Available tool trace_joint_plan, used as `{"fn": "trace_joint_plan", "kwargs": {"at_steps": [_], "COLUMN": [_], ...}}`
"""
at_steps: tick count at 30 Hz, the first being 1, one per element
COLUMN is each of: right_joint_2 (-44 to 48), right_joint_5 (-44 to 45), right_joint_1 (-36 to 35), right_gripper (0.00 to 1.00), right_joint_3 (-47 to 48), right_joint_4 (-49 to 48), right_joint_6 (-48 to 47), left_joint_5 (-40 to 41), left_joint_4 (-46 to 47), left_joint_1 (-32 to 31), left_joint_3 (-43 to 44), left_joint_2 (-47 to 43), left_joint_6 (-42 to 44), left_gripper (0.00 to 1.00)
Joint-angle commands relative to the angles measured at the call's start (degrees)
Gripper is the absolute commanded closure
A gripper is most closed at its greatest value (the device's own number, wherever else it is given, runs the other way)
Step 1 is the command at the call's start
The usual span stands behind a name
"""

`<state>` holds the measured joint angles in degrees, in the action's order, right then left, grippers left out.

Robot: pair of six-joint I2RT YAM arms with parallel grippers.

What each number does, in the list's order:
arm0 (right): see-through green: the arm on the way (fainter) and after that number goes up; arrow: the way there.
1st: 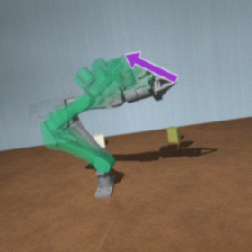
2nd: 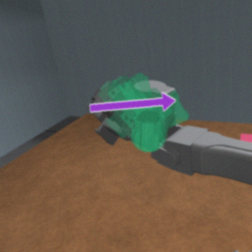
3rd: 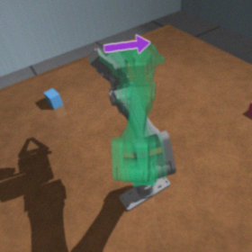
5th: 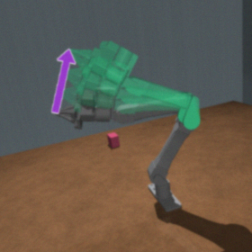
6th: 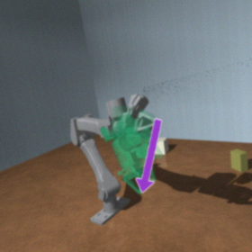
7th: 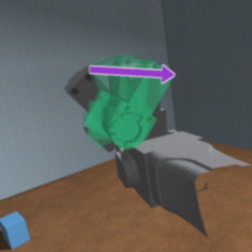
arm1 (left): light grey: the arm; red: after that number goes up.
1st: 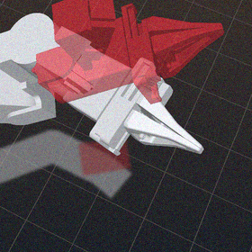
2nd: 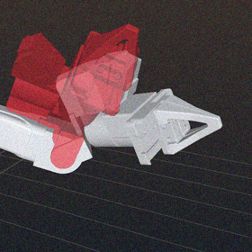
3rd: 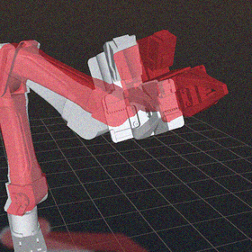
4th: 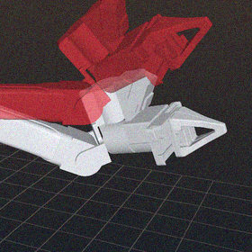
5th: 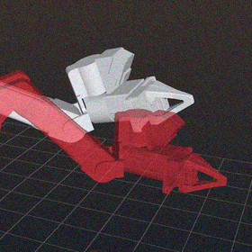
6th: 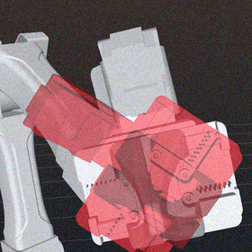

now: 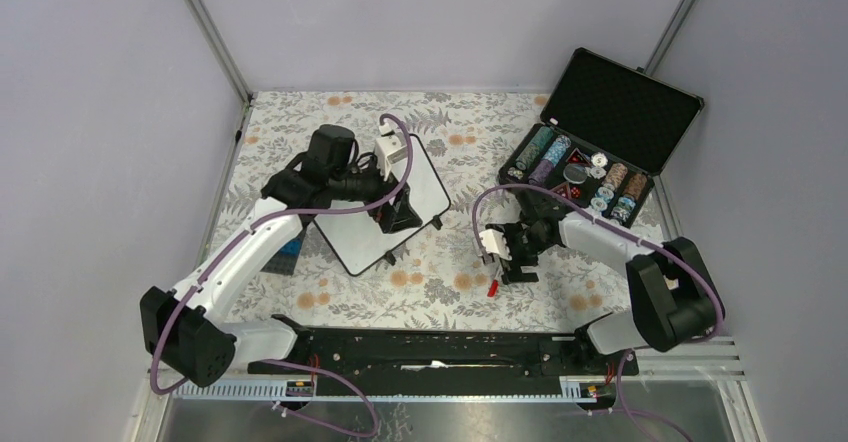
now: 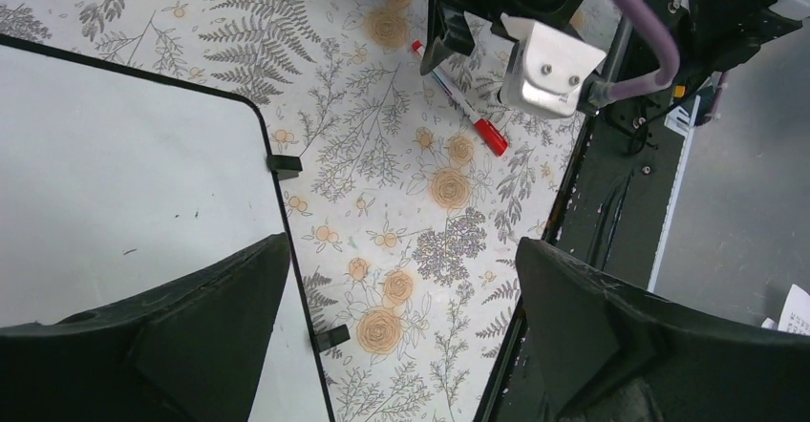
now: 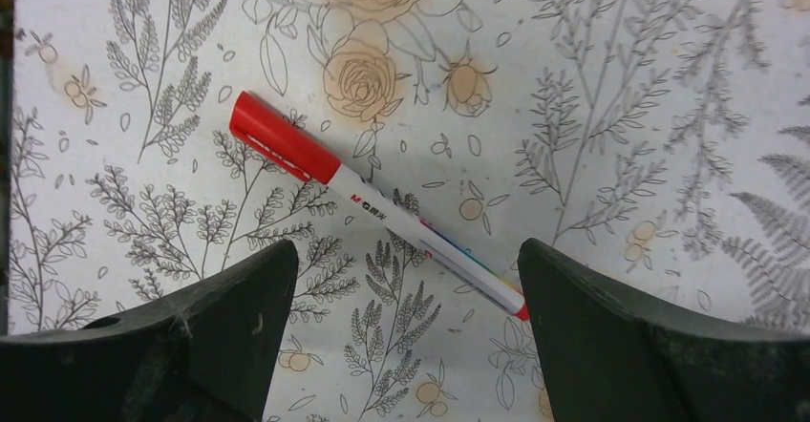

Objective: Write a sentence on the whiteboard
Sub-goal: Pick up the whiteboard marker from the center of the board, then pass from the right arm to the left

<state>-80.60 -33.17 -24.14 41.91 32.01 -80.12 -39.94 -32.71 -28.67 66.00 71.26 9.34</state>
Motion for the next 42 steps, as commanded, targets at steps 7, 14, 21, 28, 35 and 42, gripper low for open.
{"fn": "trace_joint_plan", "kwargs": {"at_steps": [7,14,21,28,35,42], "right_joint_2": [-10.4,-13.6,-10.2,-2.6,0.4,-2.0], "right_joint_5": [5.7,8.3,4.1,-5.5,-18.8,-31.0], "right_joint_1": [-3.2,-4.4,-4.6,-4.5,-4.5,-4.5], "right_gripper": [0.3,0.67,0.96,1.0,1.0,1.0], "right_joint_3": [7.8,8.4,7.7,13.4,17.8,18.2], "right_joint_4": [6.9,6.5,6.4,7.0,7.0,6.8], "right_joint_6": [-3.2,0.9,9.7,30.5,50.6,60.2], "left_joint_5": [-1.0,-1.0,-3.4,-2.0,7.2,15.1], "left_joint_4": [5.7,7.6,10.8,4.8,-12.0,-17.9], "left_joint_1": [2.5,6.4,10.8,10.8,-0.1,-13.3], "left_joint_3": [-1.4,-0.1,-0.9,-1.3,-1.6,3.0], "left_joint_2": [-3.1,-3.2,-5.0,-6.9,-8.0,-5.2], "left_joint_6": [-3.4,-7.8,-12.2,0.1,23.0,32.6], "left_gripper": [0.01,0.01,0.01,0.01,0.03,0.06]}}
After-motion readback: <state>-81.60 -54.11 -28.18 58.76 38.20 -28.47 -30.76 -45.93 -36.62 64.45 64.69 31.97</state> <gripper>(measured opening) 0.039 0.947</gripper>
